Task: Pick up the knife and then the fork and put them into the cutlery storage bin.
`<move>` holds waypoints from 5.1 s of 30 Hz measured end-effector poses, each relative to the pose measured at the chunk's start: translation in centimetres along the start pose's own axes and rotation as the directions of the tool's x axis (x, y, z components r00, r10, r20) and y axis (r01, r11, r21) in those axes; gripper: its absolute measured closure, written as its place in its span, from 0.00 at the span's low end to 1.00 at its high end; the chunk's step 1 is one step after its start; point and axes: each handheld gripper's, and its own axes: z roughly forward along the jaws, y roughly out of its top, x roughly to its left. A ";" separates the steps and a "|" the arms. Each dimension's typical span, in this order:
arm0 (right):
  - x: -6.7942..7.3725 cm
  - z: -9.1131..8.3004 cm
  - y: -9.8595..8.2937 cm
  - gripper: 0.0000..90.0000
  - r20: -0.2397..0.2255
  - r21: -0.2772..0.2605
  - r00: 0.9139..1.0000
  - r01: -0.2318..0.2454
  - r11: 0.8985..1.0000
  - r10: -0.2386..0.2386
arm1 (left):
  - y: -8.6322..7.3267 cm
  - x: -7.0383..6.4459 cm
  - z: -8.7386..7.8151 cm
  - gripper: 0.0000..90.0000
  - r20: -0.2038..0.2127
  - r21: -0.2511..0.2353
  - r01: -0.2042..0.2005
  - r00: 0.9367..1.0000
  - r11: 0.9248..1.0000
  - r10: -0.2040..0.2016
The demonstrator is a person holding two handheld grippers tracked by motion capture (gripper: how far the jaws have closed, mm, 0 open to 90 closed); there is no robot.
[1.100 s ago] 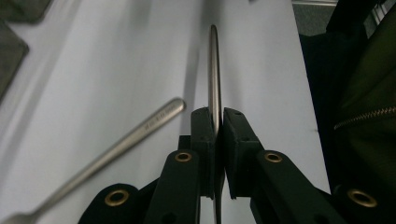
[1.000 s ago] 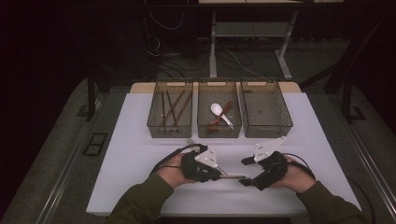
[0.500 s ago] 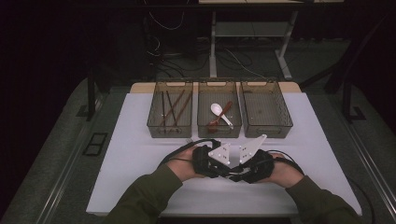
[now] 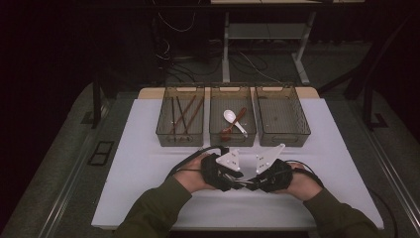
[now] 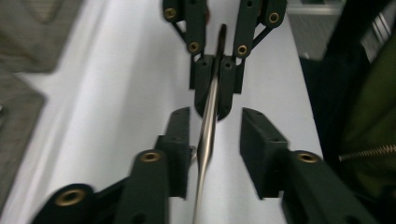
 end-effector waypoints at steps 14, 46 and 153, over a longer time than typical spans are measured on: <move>-1.8 -1.6 -2.4 0.93 0.083 0.029 0.991 -0.107 0.994 0.105 | -5.6 -0.4 -4.6 0.39 -0.204 -0.231 0.189 0.950 0.954 -0.237; -5.4 -8.6 -5.1 0.92 0.223 -0.137 0.907 -0.333 0.933 0.356 | -14.3 -3.1 -5.3 0.11 -0.353 -0.230 0.385 0.823 0.894 -0.445; -1.3 -3.7 -9.2 0.21 0.328 -0.344 0.799 -0.397 0.851 0.505 | -8.9 3.1 -1.0 0.99 -0.284 0.073 0.373 0.897 0.925 -0.339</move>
